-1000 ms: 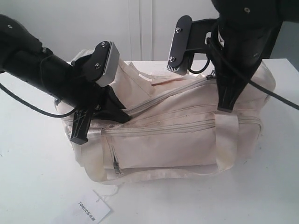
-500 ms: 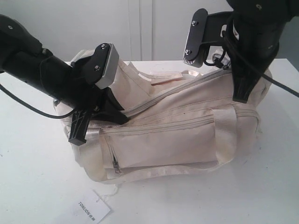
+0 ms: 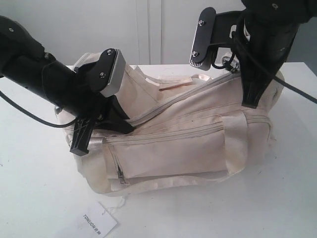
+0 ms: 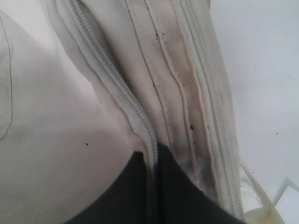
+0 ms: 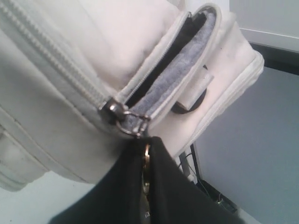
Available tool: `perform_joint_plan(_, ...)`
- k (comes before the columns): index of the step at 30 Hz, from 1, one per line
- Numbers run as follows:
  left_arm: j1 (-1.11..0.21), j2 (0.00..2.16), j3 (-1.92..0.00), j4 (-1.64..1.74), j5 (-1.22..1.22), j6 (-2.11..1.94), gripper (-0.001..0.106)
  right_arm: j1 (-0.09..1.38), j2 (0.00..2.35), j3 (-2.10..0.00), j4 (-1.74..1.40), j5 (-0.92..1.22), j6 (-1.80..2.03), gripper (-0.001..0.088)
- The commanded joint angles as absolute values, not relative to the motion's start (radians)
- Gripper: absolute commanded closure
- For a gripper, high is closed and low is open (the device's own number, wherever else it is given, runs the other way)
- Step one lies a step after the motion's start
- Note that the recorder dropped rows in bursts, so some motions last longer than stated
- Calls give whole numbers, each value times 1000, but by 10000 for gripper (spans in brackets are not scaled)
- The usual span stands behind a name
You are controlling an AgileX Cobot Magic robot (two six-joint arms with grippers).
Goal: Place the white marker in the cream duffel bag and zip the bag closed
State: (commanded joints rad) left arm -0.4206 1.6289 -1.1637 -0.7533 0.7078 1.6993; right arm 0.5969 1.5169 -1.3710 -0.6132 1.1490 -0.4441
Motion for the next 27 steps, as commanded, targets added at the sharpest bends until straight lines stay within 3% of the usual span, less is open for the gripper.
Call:
perform_joint_plan(8,-421,1613,-1166,-830,706,1696,669,597,1517,-1371,-465,1168,-445,868)
perform_joint_plan(11,-421,1600,-1166,-865,707,1674,582,597,1517,-1371,-419,1179,-445,868)
perform_joint_plan(27,-421,1473,-1166,-895,843,1678,574,459,1517,-1371,-176,1171,-442,868)
